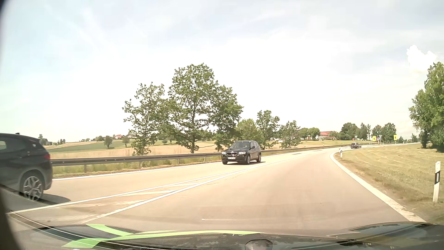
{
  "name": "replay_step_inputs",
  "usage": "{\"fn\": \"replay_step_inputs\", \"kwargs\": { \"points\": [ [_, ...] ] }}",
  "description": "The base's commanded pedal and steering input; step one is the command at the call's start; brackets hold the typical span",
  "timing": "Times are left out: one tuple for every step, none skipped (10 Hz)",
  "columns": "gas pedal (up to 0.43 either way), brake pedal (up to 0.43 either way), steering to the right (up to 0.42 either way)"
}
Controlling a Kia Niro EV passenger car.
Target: Follow the waypoints while adhering to traffic rules and regulations
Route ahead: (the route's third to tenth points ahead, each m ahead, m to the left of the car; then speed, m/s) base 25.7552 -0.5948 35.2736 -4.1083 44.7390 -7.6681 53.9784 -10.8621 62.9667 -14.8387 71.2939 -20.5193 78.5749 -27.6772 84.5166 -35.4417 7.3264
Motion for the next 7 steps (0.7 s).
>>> {"fn": "replay_step_inputs", "kwargs": {
  "points": [
    [0.248,0.000,0.131],
    [0.248,0.000,0.130],
    [0.248,0.000,0.129],
    [0.248,0.000,0.129],
    [0.248,0.000,0.126],
    [0.248,0.000,0.120],
    [0.248,0.000,0.113]
  ]
}}
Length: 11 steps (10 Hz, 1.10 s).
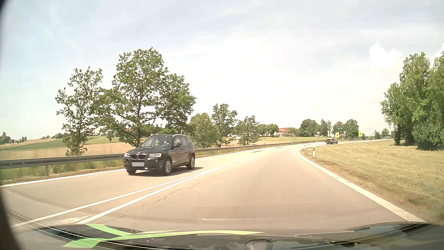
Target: Follow the waypoints while adhering to traffic rules and regulations
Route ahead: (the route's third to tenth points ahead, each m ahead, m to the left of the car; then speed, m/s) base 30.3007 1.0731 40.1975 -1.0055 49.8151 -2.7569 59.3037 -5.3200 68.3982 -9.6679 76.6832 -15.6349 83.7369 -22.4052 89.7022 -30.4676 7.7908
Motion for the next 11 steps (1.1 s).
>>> {"fn": "replay_step_inputs", "kwargs": {
  "points": [
    [0.248,0.000,0.106],
    [0.248,0.000,0.095],
    [0.248,0.000,0.082],
    [0.248,0.000,0.069],
    [0.248,0.000,0.054],
    [0.248,0.000,0.039],
    [0.248,0.000,0.026],
    [0.248,0.000,0.016],
    [0.248,0.000,0.013],
    [0.248,0.000,0.011],
    [0.248,0.000,0.009]
  ]
}}
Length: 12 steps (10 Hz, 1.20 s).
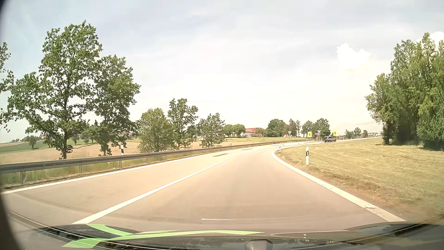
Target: Follow the waypoints while adhering to traffic rules and regulations
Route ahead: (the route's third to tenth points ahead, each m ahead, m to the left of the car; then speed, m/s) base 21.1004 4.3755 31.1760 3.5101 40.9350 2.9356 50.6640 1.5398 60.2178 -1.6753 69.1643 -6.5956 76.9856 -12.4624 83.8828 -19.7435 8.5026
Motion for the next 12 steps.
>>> {"fn": "replay_step_inputs", "kwargs": {
  "points": [
    [0.248,0.000,0.008],
    [0.248,0.000,0.009],
    [0.248,0.000,0.009],
    [0.228,0.000,0.009],
    [0.220,0.000,0.009],
    [0.189,0.000,0.009],
    [0.150,0.000,0.010],
    [0.150,0.000,0.012],
    [0.150,0.000,0.015],
    [0.157,0.000,0.017],
    [0.169,0.000,0.018],
    [0.197,0.000,0.018]
  ]
}}
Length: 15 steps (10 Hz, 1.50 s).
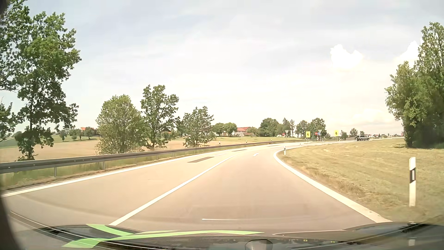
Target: Follow the waypoints while adhering to traffic rules and regulations
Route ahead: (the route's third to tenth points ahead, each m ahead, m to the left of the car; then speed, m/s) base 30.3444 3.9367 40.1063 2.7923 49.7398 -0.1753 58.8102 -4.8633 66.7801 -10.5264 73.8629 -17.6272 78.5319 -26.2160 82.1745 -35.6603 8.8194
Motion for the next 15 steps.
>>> {"fn": "replay_step_inputs", "kwargs": {
  "points": [
    [0.197,0.000,0.010],
    [0.197,0.000,0.005],
    [0.209,0.000,0.003],
    [0.220,0.000,0.003],
    [0.220,0.000,0.004],
    [0.220,0.000,0.004],
    [0.220,0.000,0.004],
    [0.228,0.000,0.004],
    [0.248,0.000,0.004],
    [0.260,0.000,0.004],
    [0.260,0.000,0.005],
    [0.260,0.000,0.008],
    [0.220,0.000,0.014],
    [0.220,0.000,0.017],
    [0.220,0.000,0.017]
  ]
}}
